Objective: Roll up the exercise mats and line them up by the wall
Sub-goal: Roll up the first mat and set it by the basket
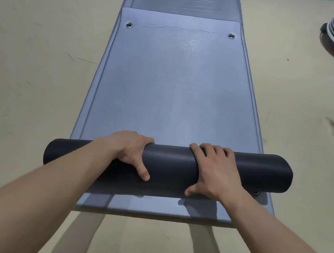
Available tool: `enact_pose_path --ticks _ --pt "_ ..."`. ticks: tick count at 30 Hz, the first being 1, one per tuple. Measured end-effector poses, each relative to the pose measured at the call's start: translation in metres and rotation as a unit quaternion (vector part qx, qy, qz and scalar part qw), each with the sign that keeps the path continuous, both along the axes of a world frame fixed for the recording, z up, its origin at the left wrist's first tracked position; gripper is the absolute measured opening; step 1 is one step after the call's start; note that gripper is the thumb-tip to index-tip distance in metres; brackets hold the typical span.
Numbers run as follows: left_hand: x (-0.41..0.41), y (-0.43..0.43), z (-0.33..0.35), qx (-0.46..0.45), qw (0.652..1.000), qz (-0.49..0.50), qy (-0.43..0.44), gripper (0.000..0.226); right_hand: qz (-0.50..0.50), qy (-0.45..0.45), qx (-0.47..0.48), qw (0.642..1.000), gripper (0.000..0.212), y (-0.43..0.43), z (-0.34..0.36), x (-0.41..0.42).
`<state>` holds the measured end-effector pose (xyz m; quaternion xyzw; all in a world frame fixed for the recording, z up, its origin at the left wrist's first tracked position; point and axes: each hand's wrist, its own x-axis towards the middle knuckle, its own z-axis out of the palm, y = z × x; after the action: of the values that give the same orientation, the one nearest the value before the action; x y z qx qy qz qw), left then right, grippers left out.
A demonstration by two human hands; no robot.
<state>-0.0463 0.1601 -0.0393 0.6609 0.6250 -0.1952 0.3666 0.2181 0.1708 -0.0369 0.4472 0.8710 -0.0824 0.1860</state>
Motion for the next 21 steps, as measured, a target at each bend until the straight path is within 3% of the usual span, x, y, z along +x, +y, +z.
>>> enact_pose_path --ticks 3,5,8,11,14,17,21 --pt "-0.009 -0.017 0.001 0.159 0.987 0.029 0.017 0.111 -0.008 -0.012 -0.061 0.998 0.117 0.039 0.006 -0.018" --pt "-0.012 -0.044 -0.004 0.255 0.963 0.002 0.092 0.125 -0.024 -0.015 -0.136 0.99 0.12 0.068 0.013 -0.028" --pt "-0.013 -0.061 -0.024 0.238 0.956 -0.06 0.158 0.139 -0.016 0.0 -0.132 0.991 0.126 0.078 0.005 -0.03" --pt "-0.026 -0.017 -0.022 0.171 0.981 -0.023 0.085 0.134 0.032 0.007 0.019 0.999 0.144 0.051 -0.017 -0.015" --pt "-0.034 0.006 -0.02 0.133 0.989 -0.015 0.059 0.136 0.057 -0.005 0.067 0.996 0.142 0.043 -0.033 -0.01" --pt "-0.018 -0.018 -0.032 0.225 0.964 -0.033 0.141 0.143 0.061 -0.005 0.013 0.998 0.127 0.076 -0.017 -0.026" --pt "-0.011 -0.013 -0.025 0.234 0.962 -0.033 0.137 0.119 0.037 -0.013 -0.089 0.995 0.125 0.089 0.005 -0.032"
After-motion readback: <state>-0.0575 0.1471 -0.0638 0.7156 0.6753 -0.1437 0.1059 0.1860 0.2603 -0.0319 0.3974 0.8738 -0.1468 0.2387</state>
